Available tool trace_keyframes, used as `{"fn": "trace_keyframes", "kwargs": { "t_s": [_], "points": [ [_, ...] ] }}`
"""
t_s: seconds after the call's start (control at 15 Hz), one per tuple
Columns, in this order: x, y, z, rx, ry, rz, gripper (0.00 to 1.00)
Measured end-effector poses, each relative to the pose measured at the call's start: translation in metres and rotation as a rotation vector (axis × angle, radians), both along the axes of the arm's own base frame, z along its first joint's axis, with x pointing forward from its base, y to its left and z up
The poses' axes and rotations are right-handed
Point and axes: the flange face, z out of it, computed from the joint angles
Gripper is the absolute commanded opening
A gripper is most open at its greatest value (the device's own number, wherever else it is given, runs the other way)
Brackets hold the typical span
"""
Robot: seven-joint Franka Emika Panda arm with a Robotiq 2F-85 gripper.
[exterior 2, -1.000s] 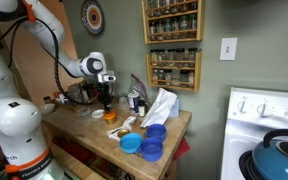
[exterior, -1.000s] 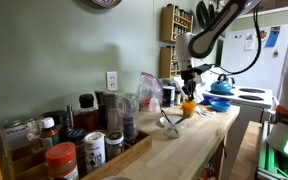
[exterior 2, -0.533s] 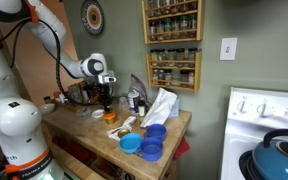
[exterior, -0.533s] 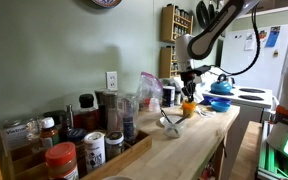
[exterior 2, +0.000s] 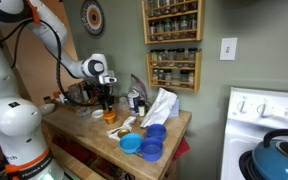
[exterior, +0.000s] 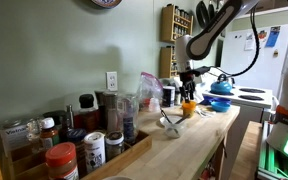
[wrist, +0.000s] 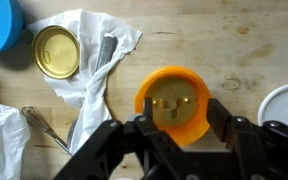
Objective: Put the brown lid in the orange cup
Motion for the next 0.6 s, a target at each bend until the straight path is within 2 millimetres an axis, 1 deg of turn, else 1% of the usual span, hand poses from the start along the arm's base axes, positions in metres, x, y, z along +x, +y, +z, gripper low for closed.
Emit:
{"fn": "trace_keyframes", "kwargs": {
  "t_s": [0.07,0.13,0.33,0.47,0.6],
  "points": [
    [0.001,0.000,0.001,0.005,-0.004,-0.005,0.98],
    [0.002,0.001,0.002,0.011,-0.008,-0.010,1.00],
    [0.004,0.001,0.013,0.026,-0.034,-0.026,1.00],
    [0.004,-0.001,0.031,0.040,-0.071,-0.027,1.00],
    [-0.001,0.000,0.050,0.052,-0.108,0.037,1.00]
  ]
}}
